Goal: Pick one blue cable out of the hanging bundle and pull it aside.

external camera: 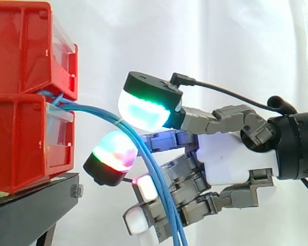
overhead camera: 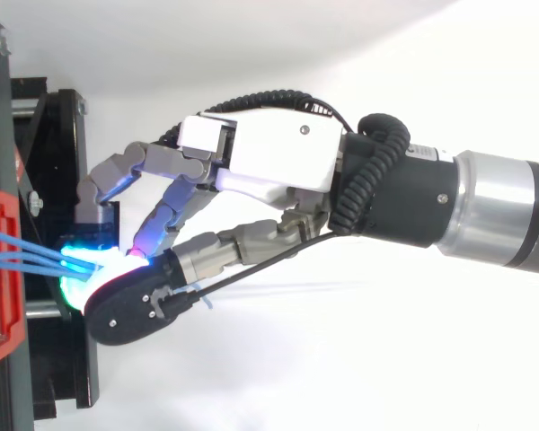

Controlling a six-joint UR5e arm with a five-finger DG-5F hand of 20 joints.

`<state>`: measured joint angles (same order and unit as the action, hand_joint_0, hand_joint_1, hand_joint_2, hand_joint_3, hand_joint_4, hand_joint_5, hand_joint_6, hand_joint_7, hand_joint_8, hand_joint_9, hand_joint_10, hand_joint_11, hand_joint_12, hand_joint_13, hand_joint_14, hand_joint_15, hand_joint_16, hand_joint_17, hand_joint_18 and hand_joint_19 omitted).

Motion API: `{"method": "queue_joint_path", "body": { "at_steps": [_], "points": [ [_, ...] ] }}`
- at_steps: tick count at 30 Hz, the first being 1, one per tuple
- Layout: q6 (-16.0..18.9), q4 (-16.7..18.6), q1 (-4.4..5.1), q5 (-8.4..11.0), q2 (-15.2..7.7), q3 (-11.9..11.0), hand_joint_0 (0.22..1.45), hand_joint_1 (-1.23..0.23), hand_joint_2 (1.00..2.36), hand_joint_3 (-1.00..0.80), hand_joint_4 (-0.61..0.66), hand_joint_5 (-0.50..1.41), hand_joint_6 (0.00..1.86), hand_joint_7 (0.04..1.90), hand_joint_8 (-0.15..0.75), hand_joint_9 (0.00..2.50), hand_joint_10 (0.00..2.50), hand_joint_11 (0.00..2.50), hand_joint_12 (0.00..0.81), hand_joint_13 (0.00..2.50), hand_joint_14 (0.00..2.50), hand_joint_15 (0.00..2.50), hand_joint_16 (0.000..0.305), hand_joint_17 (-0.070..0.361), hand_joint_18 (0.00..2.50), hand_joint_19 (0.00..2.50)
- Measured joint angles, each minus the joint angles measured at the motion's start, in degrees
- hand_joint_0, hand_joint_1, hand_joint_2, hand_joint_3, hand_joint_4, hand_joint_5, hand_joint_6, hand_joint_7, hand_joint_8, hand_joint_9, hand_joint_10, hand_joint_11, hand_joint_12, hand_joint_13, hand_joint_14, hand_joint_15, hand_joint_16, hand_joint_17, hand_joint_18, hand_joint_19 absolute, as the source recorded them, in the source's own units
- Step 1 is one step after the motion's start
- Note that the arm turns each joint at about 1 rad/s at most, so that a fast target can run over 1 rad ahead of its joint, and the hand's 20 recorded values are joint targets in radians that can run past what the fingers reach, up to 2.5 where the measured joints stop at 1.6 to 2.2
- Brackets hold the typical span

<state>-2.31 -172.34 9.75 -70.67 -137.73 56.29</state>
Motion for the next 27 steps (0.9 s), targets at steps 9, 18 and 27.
{"method": "queue_joint_path", "body": {
  "at_steps": [9,18,27],
  "points": [
    [0.02,-0.3,-0.22,-0.4,0.0,-0.02,0.6,-0.77,1.02,-0.07,-0.02,-0.1,0.93,1.03,0.267,1.12,0.02,0.62,0.303,0.93,0.02,0.53,0.05,0.112,0.72,0.42],
    [0.03,-1.08,-0.33,-0.69,0.0,-0.04,0.77,-0.85,1.02,-0.12,-0.25,-0.15,0.98,1.21,0.219,1.02,0.02,0.64,0.258,0.86,0.02,0.53,0.042,0.095,0.64,0.42],
    [0.02,-2.18,-0.42,-1.09,0.0,-0.08,0.8,-0.89,1.0,-0.5,-0.29,-0.13,0.98,1.17,0.182,1.04,0.02,0.61,0.242,0.85,0.02,0.5,0.039,0.087,0.66,0.37]
  ]
}}
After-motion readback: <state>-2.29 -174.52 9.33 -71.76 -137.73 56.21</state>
